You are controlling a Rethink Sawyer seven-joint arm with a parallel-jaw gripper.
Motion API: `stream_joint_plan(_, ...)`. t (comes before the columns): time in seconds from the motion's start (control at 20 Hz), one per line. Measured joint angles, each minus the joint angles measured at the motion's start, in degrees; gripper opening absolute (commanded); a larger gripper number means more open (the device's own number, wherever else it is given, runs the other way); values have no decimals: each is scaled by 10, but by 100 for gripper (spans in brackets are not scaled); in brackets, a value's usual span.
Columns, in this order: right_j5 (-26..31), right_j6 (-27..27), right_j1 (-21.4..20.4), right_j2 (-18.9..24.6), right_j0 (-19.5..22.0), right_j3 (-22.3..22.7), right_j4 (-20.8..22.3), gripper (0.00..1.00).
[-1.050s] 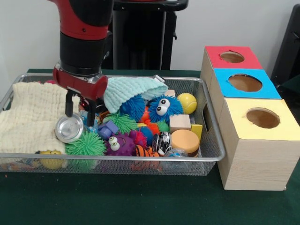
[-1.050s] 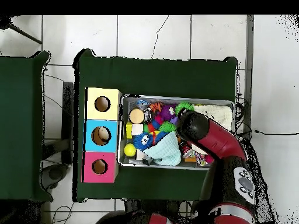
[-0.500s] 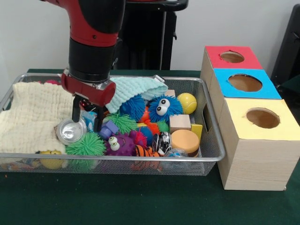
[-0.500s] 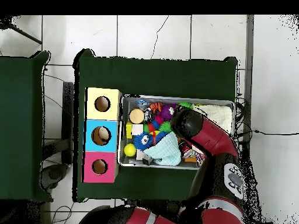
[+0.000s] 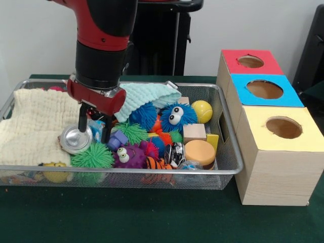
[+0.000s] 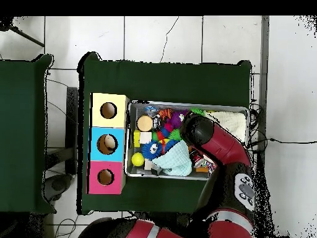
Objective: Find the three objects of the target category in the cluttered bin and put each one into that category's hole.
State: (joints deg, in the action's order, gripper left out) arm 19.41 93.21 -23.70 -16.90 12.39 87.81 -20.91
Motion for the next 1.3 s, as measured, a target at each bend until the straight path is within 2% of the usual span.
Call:
stream_joint_plan(0.6, -28, 0, -4, -24, -12, 1, -10, 100)
stream_joint_plan(0.95, -27, 0, -23, -45, -18, 1, -10, 100)
stream_joint_plan(1.3, -27, 0, -48, -46, -18, 13, -13, 100)
